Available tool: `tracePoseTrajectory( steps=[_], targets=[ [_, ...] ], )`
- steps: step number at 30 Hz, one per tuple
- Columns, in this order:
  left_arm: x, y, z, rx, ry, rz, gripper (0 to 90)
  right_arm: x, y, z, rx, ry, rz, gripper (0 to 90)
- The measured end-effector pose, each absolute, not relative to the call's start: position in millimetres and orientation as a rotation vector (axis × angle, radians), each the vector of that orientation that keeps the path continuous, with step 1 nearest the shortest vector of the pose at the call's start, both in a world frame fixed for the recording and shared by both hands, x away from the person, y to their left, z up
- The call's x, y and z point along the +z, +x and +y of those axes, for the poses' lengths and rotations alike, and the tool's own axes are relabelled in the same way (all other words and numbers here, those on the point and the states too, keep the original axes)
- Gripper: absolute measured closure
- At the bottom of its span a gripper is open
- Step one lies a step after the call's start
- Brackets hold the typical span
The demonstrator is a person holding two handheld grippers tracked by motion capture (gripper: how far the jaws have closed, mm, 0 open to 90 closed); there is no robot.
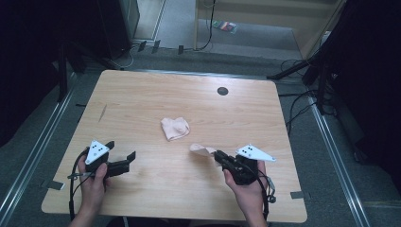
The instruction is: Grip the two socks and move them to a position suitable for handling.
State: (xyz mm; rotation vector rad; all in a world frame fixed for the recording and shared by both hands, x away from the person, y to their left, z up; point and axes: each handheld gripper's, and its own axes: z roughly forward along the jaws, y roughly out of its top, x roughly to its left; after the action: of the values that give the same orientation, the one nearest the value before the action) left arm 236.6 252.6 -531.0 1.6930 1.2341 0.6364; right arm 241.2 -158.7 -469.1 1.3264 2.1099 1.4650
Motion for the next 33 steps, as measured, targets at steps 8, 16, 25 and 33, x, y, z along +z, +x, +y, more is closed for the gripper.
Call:
tracePoseTrajectory(
  steps=[8,16,25,33],
  targets=[
    [-530.5,234.8,232.5,0.599,1.733,1.177,9.2,-450.9,236.7,-138.7,1.49,1.291,2.126,85.5],
    [-533.9,231.6,219.4,0.549,1.785,1.086,9.2,-444.7,221.8,-103.8,1.595,1.249,2.23,85.4],
    [-535.2,231.5,219.0,0.531,1.8,1.049,9.2,-473.1,227.5,-102.0,1.626,1.376,2.206,84.0],
    [-540.0,237.4,215.3,0.524,1.82,1.064,9.2,-513.6,253.6,-130.6,1.534,1.592,2.075,79.5]
  ],
)
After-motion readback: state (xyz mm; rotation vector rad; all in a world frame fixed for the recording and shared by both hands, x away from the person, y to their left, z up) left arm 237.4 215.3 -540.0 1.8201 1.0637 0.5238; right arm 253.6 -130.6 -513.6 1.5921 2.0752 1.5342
